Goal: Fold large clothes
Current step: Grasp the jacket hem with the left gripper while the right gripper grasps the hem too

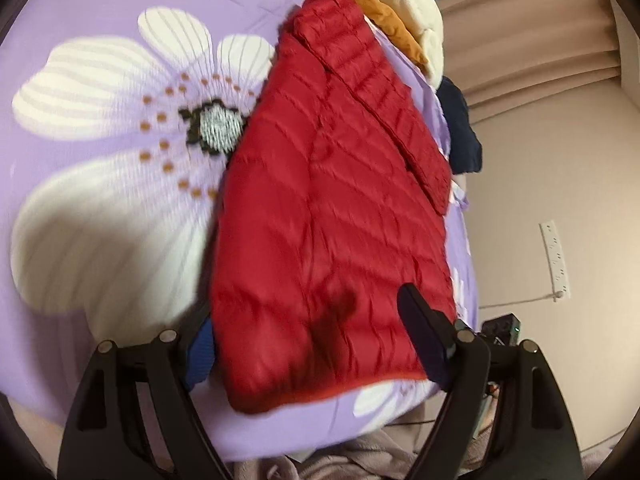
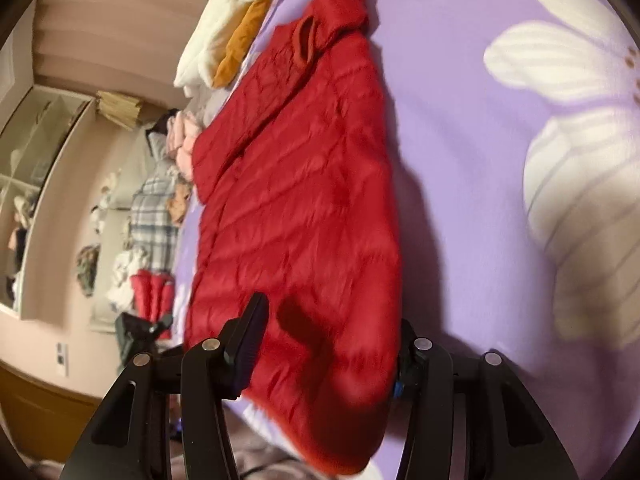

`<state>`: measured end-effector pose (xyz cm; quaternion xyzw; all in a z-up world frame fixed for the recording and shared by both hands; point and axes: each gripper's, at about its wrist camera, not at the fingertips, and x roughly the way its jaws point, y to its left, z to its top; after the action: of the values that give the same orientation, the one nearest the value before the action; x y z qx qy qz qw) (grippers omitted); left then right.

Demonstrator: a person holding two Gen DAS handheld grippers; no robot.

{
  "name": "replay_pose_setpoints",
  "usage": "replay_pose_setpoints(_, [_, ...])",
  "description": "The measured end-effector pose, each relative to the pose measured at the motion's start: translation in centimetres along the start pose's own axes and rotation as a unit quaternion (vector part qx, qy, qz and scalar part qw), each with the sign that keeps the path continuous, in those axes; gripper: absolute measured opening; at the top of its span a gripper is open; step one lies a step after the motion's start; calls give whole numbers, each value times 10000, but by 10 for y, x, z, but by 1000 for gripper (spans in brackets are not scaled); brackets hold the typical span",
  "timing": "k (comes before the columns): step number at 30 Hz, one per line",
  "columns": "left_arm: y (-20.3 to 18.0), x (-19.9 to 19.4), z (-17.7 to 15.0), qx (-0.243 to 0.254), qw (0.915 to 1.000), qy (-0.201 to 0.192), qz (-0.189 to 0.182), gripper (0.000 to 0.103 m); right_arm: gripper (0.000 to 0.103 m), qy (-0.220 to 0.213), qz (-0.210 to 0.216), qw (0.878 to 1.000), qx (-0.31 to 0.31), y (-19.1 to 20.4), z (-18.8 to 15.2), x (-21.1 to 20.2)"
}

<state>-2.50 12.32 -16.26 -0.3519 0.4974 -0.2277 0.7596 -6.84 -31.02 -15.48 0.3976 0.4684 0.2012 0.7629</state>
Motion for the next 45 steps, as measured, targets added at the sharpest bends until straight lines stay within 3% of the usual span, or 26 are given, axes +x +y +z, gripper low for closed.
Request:
replay_pose_setpoints(6, [-2, 5, -9, -35, 9997, 144, -185, 81, 50, 47, 146, 9998, 88, 0, 2, 4])
replay_pose_setpoints(19, [-15, 24, -1, 114, 9996, 211, -114, 80, 50, 62, 78, 9999, -52, 8, 9, 17])
replay_pose_setpoints(28, [1, 26, 2, -152, 9995, 229, 179, 46, 46, -11, -218, 9991, -363, 13, 7, 18])
replay_pose_setpoints(35, [1, 24, 1, -156, 9994, 215, 243, 43, 39, -126, -454, 9976, -505, 18, 4, 18])
replay_pose_setpoints(40, [-3, 23, -1, -144, 9992, 174, 315, 31, 30, -256, -606, 9954, -700, 26, 3, 15])
replay_pose_setpoints(45, [-10, 22, -3, -60, 9997, 165, 187, 29, 28, -347, -593, 9945, -787, 33, 2, 12])
